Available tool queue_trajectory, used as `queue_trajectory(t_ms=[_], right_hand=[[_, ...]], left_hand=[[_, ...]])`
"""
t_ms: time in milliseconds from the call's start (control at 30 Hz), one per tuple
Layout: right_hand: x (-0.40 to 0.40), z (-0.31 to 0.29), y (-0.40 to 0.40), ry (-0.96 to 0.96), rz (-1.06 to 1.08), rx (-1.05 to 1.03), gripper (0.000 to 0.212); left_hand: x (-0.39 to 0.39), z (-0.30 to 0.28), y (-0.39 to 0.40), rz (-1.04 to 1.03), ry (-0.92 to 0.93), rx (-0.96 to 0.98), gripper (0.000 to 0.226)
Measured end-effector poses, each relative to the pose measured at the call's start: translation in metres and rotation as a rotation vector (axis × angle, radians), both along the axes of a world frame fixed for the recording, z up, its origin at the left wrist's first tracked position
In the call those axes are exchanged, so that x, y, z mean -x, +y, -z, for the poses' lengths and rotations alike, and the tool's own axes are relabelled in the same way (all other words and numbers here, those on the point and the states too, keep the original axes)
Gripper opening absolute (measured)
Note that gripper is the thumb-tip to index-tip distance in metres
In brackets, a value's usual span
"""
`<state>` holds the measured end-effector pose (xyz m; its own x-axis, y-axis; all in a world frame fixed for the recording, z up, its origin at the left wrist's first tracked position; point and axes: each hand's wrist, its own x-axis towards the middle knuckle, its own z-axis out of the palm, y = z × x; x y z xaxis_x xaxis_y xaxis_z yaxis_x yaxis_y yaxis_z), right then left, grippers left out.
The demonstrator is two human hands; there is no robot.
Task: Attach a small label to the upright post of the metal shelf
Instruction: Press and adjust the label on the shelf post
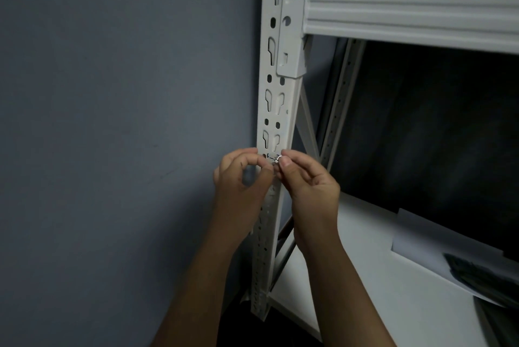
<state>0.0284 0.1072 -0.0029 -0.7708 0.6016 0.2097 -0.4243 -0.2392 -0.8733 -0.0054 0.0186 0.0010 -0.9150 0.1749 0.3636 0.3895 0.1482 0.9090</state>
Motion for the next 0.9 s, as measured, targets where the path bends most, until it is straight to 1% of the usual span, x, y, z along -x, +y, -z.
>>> queue_trajectory(t_ms=[100, 200, 333, 367, 467, 500, 733, 833, 900], right_hand=[[-0.0019, -0.0003, 0.0015, 0.004, 0.029, -0.023, 0.019], [-0.002, -0.0009, 0.0011, -0.004, 0.044, -0.057, 0.021], [-0.0026, -0.0012, -0.0009, -0.003, -0.019, -0.074, 0.022], [-0.0032, -0.0012, -0.0009, -0.002, -0.038, -0.077, 0.021], [-0.0046, -0.0014, -0.0002, -0.002, -0.069, -0.104, 0.021], [-0.0046, -0.0012, 0.0, -0.003, -0.073, -0.114, 0.02], [-0.0045, 0.0013, 0.0017, -0.008, -0.08, -0.176, 0.021], [-0.0035, 0.0036, 0.0028, -0.008, -0.079, -0.159, 0.022], [-0.0029, 0.0042, 0.0041, 0.003, -0.08, -0.142, 0.022]], left_hand=[[0.0001, -0.0008, -0.0008, 0.018, -0.017, 0.009, 0.02], [-0.0013, -0.0025, -0.0004, 0.021, -0.016, -0.031, 0.006], [-0.0017, -0.0023, 0.0007, 0.021, -0.013, -0.047, 0.004], [-0.0017, -0.0023, 0.0007, 0.023, -0.02, -0.056, 0.005], [0.0, -0.0013, -0.0002, 0.017, -0.025, -0.037, 0.019], [0.0009, -0.0011, -0.0004, 0.011, -0.027, -0.028, 0.02], [0.0008, -0.0014, -0.0021, -0.05, -0.005, 0.015, 0.016], [0.0002, -0.0009, -0.0015, -0.098, 0.03, 0.003, 0.015], [0.0004, -0.001, -0.0017, -0.139, 0.059, -0.004, 0.019]])
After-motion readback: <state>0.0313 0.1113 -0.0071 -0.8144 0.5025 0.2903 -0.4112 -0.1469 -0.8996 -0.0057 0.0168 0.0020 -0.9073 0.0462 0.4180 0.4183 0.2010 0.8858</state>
